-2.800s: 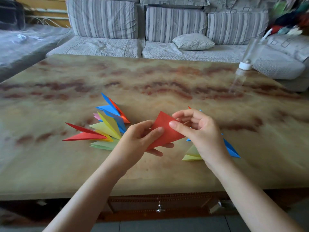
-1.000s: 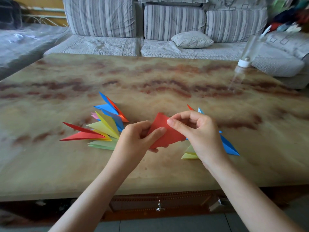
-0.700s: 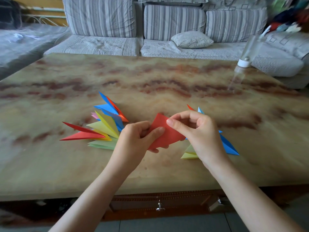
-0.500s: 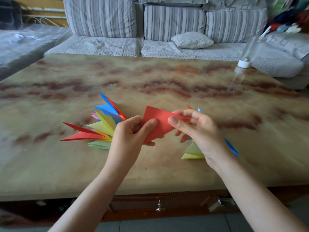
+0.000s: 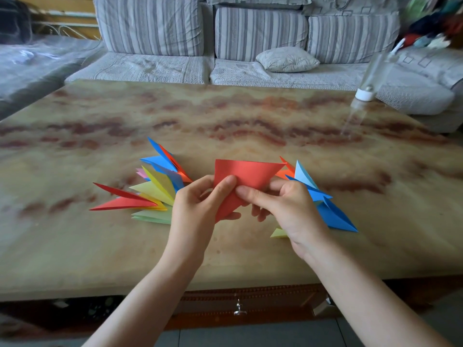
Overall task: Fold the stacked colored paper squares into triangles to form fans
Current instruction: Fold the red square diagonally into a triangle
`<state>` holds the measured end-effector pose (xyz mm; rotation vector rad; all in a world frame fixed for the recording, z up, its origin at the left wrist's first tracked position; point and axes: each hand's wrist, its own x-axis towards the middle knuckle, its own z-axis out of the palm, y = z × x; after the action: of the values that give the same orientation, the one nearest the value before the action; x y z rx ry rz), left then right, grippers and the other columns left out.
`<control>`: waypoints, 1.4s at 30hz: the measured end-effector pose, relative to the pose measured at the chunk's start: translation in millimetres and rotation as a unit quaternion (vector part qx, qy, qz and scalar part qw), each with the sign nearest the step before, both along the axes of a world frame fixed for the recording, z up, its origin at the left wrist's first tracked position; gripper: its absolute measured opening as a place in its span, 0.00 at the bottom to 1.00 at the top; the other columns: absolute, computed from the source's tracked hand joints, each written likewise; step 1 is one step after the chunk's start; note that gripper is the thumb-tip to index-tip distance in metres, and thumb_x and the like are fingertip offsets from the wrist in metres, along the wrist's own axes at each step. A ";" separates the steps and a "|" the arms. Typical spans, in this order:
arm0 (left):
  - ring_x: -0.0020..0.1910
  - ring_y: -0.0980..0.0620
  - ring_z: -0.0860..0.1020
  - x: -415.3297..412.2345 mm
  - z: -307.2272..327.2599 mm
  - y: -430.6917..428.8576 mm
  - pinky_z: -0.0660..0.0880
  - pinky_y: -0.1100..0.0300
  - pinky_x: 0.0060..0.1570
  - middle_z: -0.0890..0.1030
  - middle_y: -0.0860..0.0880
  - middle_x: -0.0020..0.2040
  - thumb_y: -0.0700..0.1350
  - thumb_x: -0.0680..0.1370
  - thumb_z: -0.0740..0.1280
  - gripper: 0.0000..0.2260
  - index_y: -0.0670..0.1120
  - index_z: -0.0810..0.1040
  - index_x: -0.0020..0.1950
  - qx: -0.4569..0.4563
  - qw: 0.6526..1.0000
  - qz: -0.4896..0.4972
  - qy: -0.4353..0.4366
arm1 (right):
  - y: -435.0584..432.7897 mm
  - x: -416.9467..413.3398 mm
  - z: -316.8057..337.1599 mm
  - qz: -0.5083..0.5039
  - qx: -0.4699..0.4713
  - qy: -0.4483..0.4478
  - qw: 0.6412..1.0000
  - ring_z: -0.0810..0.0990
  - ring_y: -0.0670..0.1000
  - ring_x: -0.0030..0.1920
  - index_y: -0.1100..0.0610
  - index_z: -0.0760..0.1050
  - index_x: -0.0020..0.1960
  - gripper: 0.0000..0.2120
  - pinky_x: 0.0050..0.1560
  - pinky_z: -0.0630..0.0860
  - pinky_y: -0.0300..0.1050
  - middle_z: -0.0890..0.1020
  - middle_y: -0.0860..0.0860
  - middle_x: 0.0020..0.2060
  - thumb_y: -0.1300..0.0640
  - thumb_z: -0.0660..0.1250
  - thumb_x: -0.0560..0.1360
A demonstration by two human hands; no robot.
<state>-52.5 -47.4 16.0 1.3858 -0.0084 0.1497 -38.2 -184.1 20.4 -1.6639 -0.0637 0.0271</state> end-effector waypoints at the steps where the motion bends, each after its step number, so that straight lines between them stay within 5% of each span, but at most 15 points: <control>1: 0.33 0.55 0.81 -0.5 0.2 -0.4 0.78 0.63 0.31 0.81 0.47 0.32 0.41 0.76 0.67 0.07 0.38 0.80 0.43 -0.003 1.000 -0.003 0.004 | 0.0 -0.3 -0.3 -0.002 -0.002 -0.002 1.000 0.75 0.48 0.30 0.61 0.83 0.39 0.09 0.36 0.72 0.45 0.83 0.53 0.32 0.54 0.76 0.67; 13: 0.40 0.51 0.84 -1.7 1.5 6.3 0.81 0.61 0.39 0.85 0.42 0.40 0.36 0.70 0.72 0.10 0.39 0.81 0.50 0.045 0.995 -0.077 0.049 | -5.7 -0.6 1.0 -0.029 -0.041 -0.004 0.999 0.74 0.47 0.29 0.61 0.81 0.35 0.10 0.35 0.72 0.40 0.79 0.54 0.28 0.55 0.76 0.67; 18: 0.35 0.53 0.84 0.4 3.3 9.1 0.79 0.65 0.35 0.85 0.44 0.37 0.34 0.70 0.71 0.08 0.40 0.81 0.48 0.039 0.993 -0.089 0.062 | -5.7 -2.6 6.9 -0.010 -0.049 0.003 0.999 0.72 0.42 0.28 0.52 0.80 0.31 0.09 0.31 0.71 0.34 0.78 0.47 0.27 0.53 0.76 0.67; 21: 0.34 0.54 0.84 0.1 3.7 7.5 0.80 0.65 0.36 0.85 0.45 0.35 0.34 0.71 0.71 0.06 0.39 0.81 0.47 0.023 0.993 -0.091 0.066 | -7.3 -1.6 8.8 0.005 -0.047 0.014 0.999 0.71 0.45 0.27 0.48 0.76 0.22 0.17 0.37 0.72 0.38 0.73 0.41 0.20 0.53 0.75 0.67; 27: 0.33 0.55 0.83 -0.3 5.4 8.4 0.77 0.68 0.33 0.85 0.44 0.35 0.35 0.71 0.71 0.07 0.38 0.80 0.48 -0.013 0.996 -0.067 0.060 | -10.3 -0.5 8.3 0.039 0.004 0.015 0.999 0.71 0.48 0.29 0.53 0.81 0.32 0.06 0.41 0.72 0.42 0.74 0.44 0.23 0.55 0.75 0.67; 33: 0.35 0.53 0.84 -0.2 7.8 1.6 0.78 0.67 0.35 0.85 0.45 0.37 0.34 0.71 0.70 0.05 0.40 0.81 0.45 -0.004 0.997 -0.064 0.031 | -14.1 4.1 7.5 0.006 0.084 0.039 0.996 0.69 0.46 0.27 0.56 0.81 0.33 0.05 0.35 0.71 0.38 0.72 0.53 0.29 0.55 0.75 0.65; 42: 0.35 0.52 0.84 -2.2 7.1 -0.9 0.77 0.67 0.34 0.85 0.45 0.36 0.32 0.72 0.70 0.05 0.42 0.81 0.43 0.011 0.999 -0.049 0.014 | -18.5 12.3 9.6 -0.040 0.150 0.031 0.987 0.68 0.46 0.26 0.55 0.81 0.32 0.06 0.33 0.69 0.39 0.74 0.49 0.29 0.58 0.73 0.67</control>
<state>-54.7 -48.3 23.1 1.4060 -0.0539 0.0491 -26.0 -202.6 30.0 -1.3627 0.0446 0.0083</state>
